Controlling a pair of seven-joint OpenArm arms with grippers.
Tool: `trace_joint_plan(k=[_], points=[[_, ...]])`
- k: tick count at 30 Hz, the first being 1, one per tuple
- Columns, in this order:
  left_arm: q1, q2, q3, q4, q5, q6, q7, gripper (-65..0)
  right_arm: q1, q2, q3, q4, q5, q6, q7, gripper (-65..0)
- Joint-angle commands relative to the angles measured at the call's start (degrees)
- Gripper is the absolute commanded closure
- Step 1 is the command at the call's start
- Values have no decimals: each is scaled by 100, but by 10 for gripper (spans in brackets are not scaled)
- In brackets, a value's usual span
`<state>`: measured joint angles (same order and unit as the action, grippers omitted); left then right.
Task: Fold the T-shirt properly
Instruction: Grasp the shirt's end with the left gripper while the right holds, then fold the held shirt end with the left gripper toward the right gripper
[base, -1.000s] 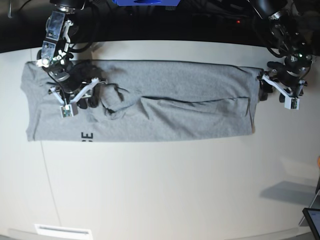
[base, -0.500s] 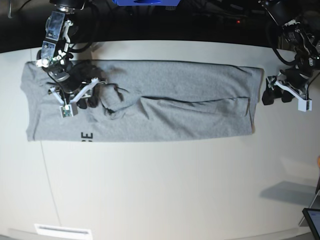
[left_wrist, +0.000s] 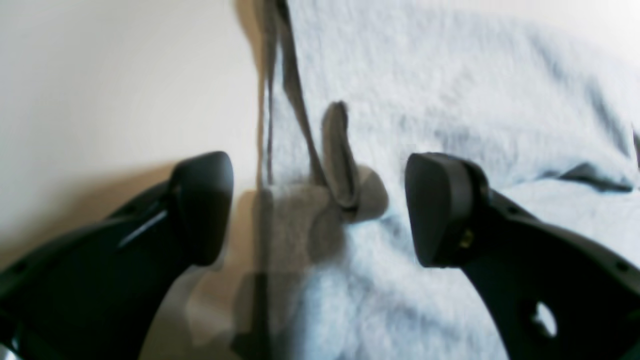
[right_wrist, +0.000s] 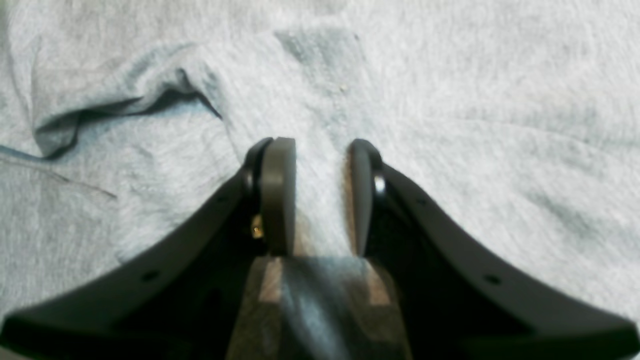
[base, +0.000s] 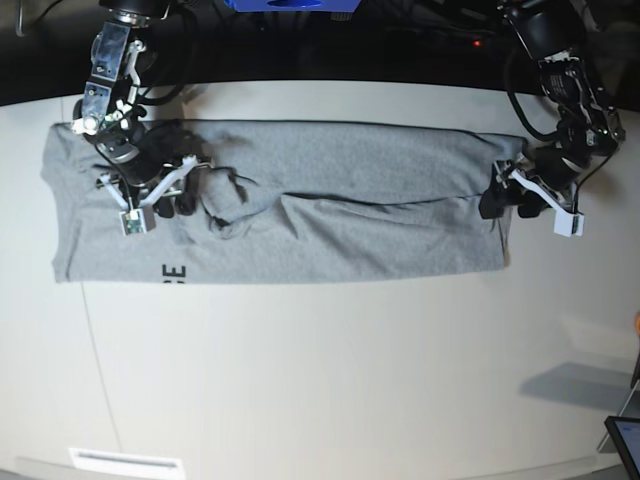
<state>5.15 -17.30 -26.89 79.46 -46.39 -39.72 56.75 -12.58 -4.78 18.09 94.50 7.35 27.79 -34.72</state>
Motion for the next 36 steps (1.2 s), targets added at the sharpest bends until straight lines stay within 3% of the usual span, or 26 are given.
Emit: trace_joint_plan(k=[1,14,16,20,23,28,31,33,36], points=[[-27,-59,13,67,11,-28,61,-529,-12,34,16,23,-204,-111,-242,-186],[-36,64,399,67,2,-28,17,-509,-12,34,7,23,-204,-111,-242,-186],[-36,64,399,67,2,-28,17,-427,-12,34,7,23,-204,-111,-242,-186],[-36,55,391,67,11,-28,17,-193,-12,34,7,23,-204,-111,-242,-186],[-36,55,382,67,11,-28,17,-87,-12,34,7,23,-204,-111,-242,-186],[-36,55,399,111,11,-28,17,-69,-12,34,7,23,-204,-111,-242,-186],[-36,46,399,129,11,-28,17,0,-12,34,7,23,-204,-111,-242,-186],[-36,38,399,155,19,-28,17,0,-12,34,7,23,-204,-111,-242,-186],[0,38,417,480,19,390,26,0,-12,34,7,14,-204,-111,-242,-186]])
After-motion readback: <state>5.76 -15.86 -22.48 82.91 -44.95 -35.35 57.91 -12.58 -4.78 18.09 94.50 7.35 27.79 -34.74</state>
